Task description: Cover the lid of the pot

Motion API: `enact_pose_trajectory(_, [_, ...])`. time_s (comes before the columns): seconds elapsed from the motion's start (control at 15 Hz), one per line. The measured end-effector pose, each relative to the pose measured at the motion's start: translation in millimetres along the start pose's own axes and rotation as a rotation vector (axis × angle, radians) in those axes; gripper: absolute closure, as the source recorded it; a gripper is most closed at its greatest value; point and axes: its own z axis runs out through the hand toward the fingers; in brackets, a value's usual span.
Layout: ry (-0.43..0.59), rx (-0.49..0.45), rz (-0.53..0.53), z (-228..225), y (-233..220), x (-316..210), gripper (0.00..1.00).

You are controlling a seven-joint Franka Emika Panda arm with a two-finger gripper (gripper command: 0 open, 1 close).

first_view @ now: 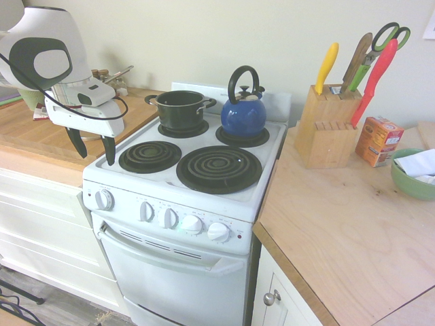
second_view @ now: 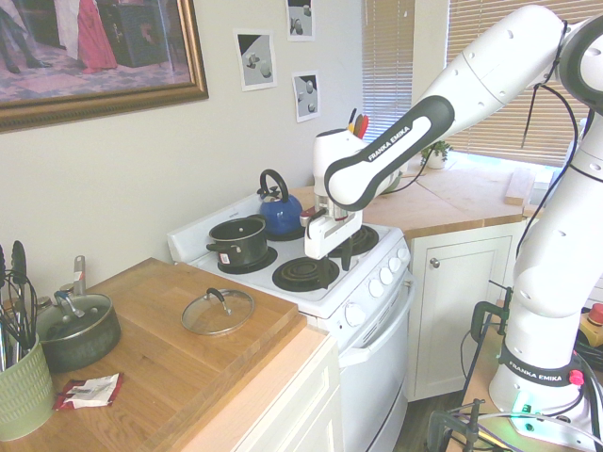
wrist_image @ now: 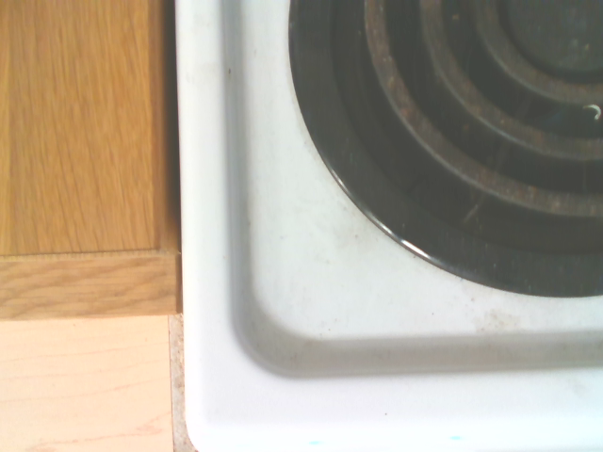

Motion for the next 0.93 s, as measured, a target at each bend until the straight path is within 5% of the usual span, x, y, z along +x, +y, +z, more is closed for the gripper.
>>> enact_pose_trajectory(0.33, [0.046,0.031,0.012,-24,-26,-3,0.00])
enact_pose_trajectory(0.67, [0.089,0.113,0.130,-69,-136,-10,0.00])
enact_pose_trajectory(0.93, [0.079,0.092,0.161,-60,-219,-15,0.00])
